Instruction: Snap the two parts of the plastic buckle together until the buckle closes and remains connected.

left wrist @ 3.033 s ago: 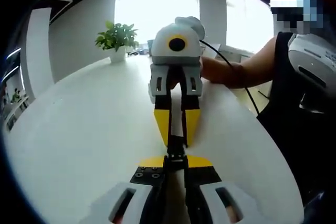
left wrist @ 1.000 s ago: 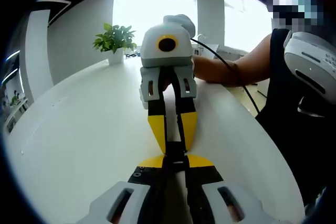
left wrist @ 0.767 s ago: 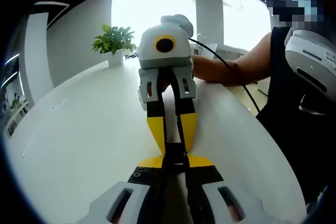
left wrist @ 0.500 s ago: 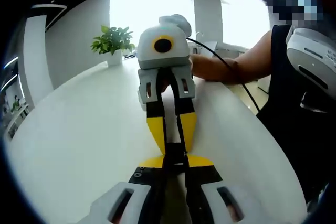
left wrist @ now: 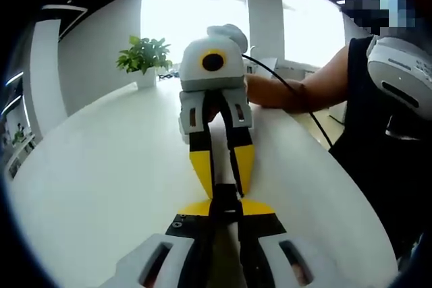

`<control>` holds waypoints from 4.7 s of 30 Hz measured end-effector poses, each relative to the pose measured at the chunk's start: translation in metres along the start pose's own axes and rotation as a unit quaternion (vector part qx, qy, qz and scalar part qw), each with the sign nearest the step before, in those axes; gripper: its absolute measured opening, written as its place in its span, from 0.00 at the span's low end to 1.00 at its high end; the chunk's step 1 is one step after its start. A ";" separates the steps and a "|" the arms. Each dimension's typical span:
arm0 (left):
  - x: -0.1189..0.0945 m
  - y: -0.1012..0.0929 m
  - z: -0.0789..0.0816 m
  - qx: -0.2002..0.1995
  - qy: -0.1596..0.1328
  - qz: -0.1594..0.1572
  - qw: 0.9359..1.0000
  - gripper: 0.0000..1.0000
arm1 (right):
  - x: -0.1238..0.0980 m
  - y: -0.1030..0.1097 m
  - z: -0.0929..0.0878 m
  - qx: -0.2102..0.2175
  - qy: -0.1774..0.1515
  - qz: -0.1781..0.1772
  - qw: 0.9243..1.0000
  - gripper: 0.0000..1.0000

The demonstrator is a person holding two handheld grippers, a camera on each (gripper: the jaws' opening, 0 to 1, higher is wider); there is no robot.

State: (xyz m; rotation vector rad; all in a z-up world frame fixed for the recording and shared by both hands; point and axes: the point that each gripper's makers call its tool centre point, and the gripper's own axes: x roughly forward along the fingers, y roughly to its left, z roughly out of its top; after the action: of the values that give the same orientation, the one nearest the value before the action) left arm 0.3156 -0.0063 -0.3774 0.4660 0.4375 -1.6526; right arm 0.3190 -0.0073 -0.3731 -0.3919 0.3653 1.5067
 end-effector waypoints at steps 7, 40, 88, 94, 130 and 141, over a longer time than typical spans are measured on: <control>-0.002 0.003 0.000 0.000 0.000 0.009 1.000 0.10 | -0.001 -0.002 -0.002 0.014 -0.003 -0.005 1.000 0.25; -0.011 0.019 0.010 -0.018 -0.024 0.051 0.998 0.11 | -0.001 -0.022 0.015 0.063 -0.053 -0.069 0.994 1.00; -0.030 0.065 0.027 -0.036 -0.029 0.189 0.981 0.11 | -0.009 -0.042 0.021 0.069 -0.071 -0.117 0.988 1.00; -0.031 0.068 0.028 -0.042 -0.027 0.195 0.980 0.10 | -0.011 -0.045 0.023 0.067 -0.074 -0.126 0.987 1.00; -0.047 0.110 0.032 -0.068 -0.035 0.247 0.966 0.10 | -0.013 -0.051 0.018 0.061 -0.066 -0.139 0.986 1.00; -0.047 0.115 0.032 -0.069 -0.027 0.254 0.964 0.10 | -0.013 -0.050 0.017 0.062 -0.062 -0.139 0.986 1.00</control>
State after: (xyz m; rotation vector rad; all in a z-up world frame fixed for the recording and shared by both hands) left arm 0.4331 0.0016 -0.3277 0.3876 0.3535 -1.1276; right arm 0.3687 -0.0122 -0.3513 -0.2375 0.2910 1.2231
